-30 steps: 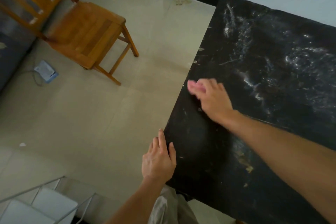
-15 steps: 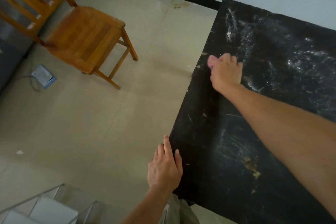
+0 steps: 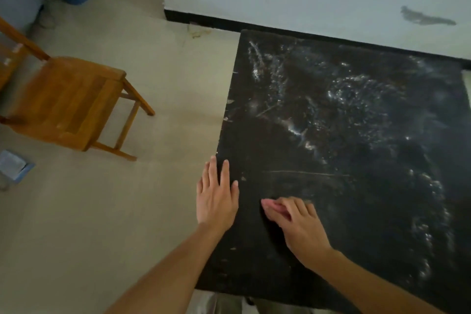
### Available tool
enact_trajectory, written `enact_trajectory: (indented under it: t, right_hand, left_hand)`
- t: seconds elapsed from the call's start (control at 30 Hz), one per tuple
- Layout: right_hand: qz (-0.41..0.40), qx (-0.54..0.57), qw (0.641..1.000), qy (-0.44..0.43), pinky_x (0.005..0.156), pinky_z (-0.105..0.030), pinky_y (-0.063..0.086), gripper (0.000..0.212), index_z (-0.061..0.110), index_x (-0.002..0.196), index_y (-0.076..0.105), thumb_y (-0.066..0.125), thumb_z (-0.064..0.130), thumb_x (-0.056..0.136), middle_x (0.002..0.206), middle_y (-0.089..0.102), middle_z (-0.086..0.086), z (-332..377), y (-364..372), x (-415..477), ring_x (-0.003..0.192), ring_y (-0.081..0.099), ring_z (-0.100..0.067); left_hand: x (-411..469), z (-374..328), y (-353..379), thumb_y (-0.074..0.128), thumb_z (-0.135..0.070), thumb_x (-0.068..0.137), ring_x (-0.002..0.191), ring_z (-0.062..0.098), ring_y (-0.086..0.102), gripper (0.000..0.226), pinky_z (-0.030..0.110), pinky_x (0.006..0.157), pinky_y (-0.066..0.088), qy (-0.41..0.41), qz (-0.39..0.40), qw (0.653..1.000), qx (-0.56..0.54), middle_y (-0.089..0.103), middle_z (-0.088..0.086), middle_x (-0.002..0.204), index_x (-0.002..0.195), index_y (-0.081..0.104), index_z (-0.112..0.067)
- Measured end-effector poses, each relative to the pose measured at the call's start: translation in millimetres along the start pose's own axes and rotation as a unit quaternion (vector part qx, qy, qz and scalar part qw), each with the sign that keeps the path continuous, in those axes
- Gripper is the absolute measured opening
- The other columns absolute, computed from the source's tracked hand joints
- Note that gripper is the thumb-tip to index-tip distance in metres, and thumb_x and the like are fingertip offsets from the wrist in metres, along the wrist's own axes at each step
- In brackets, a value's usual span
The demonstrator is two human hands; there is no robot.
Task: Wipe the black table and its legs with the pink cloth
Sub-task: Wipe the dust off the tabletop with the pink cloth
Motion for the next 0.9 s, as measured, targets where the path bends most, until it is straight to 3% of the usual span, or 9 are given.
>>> enact_trajectory:
  t: [0.07, 0.17, 0.3, 0.37, 0.5, 0.57, 0.63, 0.8, 0.9]
  right_hand:
    - [-0.025, 0.000, 0.999, -0.027, 0.094, -0.038, 0.047, 0.080, 0.030, 0.136, 0.051, 0.082, 0.019, 0.063, 0.124, 0.057, -0.002, -8, 2, 1, 0.113, 0.057, -0.025]
    - [-0.113, 0.015, 0.994, -0.005, 0.089, -0.037, 0.042, 0.052, 0.023, 0.137, 0.055, 0.054, 0.011, 0.087, 0.116, 0.055, -0.003, -59, -2, 34, 0.106, 0.051, -0.024]
    - [-0.166, 0.011, 0.969, 0.185, 0.077, -0.044, 0.043, 0.046, 0.021, 0.121, 0.065, 0.061, -0.002, 0.081, 0.108, 0.055, -0.008, -160, -31, 103, 0.096, 0.048, -0.033]
    - [-0.184, 0.022, 0.958, 0.221, 0.077, -0.044, 0.043, 0.037, 0.020, 0.112, 0.065, 0.061, -0.002, 0.083, 0.104, 0.054, -0.008, -171, -52, 117, 0.092, 0.049, -0.034]
    - [-0.184, 0.057, 0.981, 0.014, 0.074, -0.037, 0.042, 0.035, 0.019, 0.120, 0.067, 0.045, 0.020, 0.093, 0.105, 0.059, -0.005, -102, -45, 84, 0.095, 0.050, -0.026]
    - [-0.104, 0.022, 0.987, -0.118, 0.076, -0.035, 0.044, 0.041, 0.020, 0.131, 0.059, 0.052, 0.017, 0.091, 0.113, 0.055, -0.003, -67, -17, 58, 0.101, 0.050, -0.023]
    - [-0.083, 0.021, 0.984, -0.154, 0.078, -0.036, 0.046, 0.047, 0.023, 0.135, 0.054, 0.059, 0.014, 0.089, 0.115, 0.051, -0.002, -81, -8, 71, 0.103, 0.050, -0.023]
    - [-0.104, 0.029, 0.979, 0.170, 0.087, -0.042, 0.040, 0.027, 0.022, 0.105, 0.062, 0.054, 0.002, 0.088, 0.108, 0.049, -0.007, -183, -59, 180, 0.100, 0.047, -0.033]
    - [-0.148, 0.027, 0.983, 0.103, 0.079, -0.043, 0.045, 0.026, 0.019, 0.107, 0.065, 0.057, 0.003, 0.087, 0.105, 0.051, -0.008, -153, -69, 172, 0.094, 0.049, -0.031]
  left_hand:
    - [11, -4, 5, 0.020, -0.046, 0.101, 0.147, 0.028, 0.005, 0.060, 0.040, 0.117, 0.019, -0.011, 0.020, 1.000, 0.010, -0.010, 0.009, 0.160, 0.154, 0.004, -0.020]
    - [13, -7, 15, 0.017, -0.052, 0.099, 0.146, 0.030, 0.012, 0.065, 0.040, 0.116, 0.022, -0.016, 0.024, 0.999, 0.026, -0.016, 0.009, 0.159, 0.153, 0.000, -0.020]
    - [18, -9, 26, 0.020, -0.054, 0.097, 0.143, 0.029, 0.021, 0.066, 0.040, 0.112, 0.029, -0.023, 0.008, 1.000, 0.015, -0.015, 0.006, 0.160, 0.153, 0.005, -0.022]
    - [18, -8, 26, 0.019, -0.055, 0.096, 0.138, 0.031, 0.030, 0.067, 0.041, 0.108, 0.037, -0.023, -0.008, 1.000, 0.013, -0.009, 0.006, 0.161, 0.153, 0.012, -0.021]
    - [19, -8, 26, 0.022, -0.053, 0.095, 0.127, 0.031, 0.040, 0.065, 0.043, 0.097, 0.046, -0.025, -0.020, 0.999, 0.009, 0.000, 0.008, 0.161, 0.151, 0.022, -0.019]
    - [18, -9, 27, 0.032, -0.050, 0.096, 0.126, 0.031, 0.043, 0.062, 0.043, 0.095, 0.048, -0.028, -0.029, 0.999, 0.007, 0.003, 0.008, 0.160, 0.150, 0.024, -0.019]
    - [18, -8, 28, 0.039, -0.046, 0.096, 0.123, 0.031, 0.046, 0.061, 0.043, 0.092, 0.049, -0.026, -0.045, 0.999, 0.005, 0.007, 0.008, 0.160, 0.149, 0.027, -0.019]
    - [18, -6, 31, 0.037, -0.047, 0.097, 0.128, 0.028, 0.040, 0.062, 0.041, 0.095, 0.047, -0.032, -0.040, 0.999, -0.002, 0.002, 0.005, 0.161, 0.151, 0.022, -0.021]
    - [17, -5, 31, 0.033, -0.049, 0.097, 0.130, 0.028, 0.039, 0.062, 0.040, 0.096, 0.047, -0.028, -0.042, 0.999, -0.005, 0.000, 0.004, 0.161, 0.151, 0.022, -0.022]
Point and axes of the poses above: each hand's wrist, its own x-axis towards the middle knuckle, its own y-axis out of the palm, z = x × y, the point moved 3 cm from there along x, towards the middle knuckle
